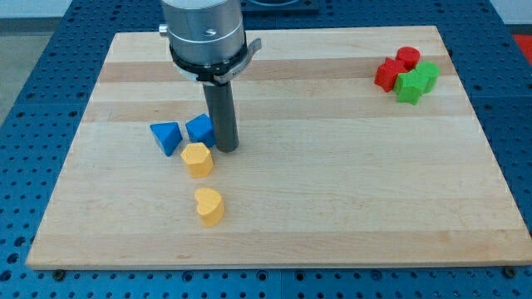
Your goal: Push the blue cube to the bottom of the blue triangle
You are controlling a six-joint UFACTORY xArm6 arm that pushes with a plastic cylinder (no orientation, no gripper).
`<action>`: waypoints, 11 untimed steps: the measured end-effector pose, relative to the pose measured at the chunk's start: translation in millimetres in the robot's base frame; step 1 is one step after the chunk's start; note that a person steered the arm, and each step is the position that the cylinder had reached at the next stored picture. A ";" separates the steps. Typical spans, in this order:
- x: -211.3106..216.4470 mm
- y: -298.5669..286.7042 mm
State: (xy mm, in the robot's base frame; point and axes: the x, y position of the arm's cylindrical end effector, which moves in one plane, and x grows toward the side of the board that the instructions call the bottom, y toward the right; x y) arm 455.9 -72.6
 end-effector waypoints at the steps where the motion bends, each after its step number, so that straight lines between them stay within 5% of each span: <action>1: 26.0 -5.3; 3: 12.7 27.2; 5: -47.1 -13.4; 11: 1.5 -62.8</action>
State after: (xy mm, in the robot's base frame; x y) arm 457.4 -135.3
